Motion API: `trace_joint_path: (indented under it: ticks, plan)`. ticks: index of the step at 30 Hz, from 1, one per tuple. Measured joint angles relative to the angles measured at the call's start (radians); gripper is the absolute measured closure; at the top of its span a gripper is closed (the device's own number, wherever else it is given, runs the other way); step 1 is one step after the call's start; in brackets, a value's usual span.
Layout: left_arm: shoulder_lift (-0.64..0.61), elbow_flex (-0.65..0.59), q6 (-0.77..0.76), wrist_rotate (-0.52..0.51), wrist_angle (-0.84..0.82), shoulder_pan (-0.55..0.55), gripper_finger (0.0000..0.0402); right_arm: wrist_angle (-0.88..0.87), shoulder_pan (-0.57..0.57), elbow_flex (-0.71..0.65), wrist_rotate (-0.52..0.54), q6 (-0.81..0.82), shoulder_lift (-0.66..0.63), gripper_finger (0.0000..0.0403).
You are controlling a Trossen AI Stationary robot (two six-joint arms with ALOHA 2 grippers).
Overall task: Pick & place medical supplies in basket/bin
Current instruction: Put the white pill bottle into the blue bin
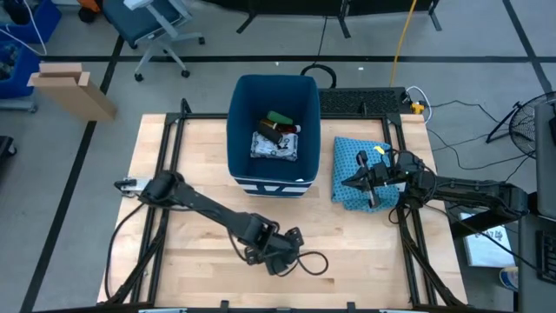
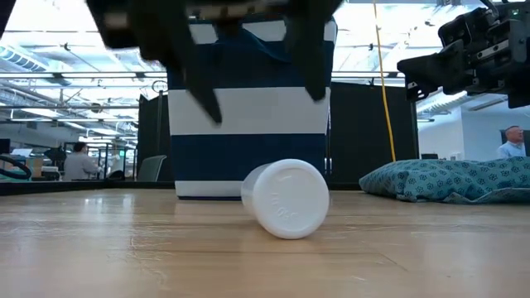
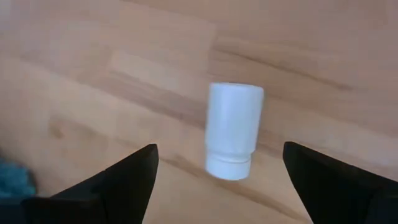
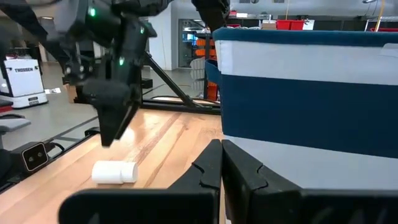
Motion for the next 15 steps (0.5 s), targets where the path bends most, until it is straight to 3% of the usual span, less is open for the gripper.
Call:
trace_joint_path:
  ticks: [8,15]
  plan:
    - [0.072,0.000,0.241,0.001,0.014,0.014,0.0050,-0.030,0.000,0.000,0.000,-0.006,0.005,0.0403]
    - [0.109,-0.001,0.328,0.026,0.033,0.021,0.0050,-0.035,0.000,0.000,0.001,-0.005,0.012,0.0403]
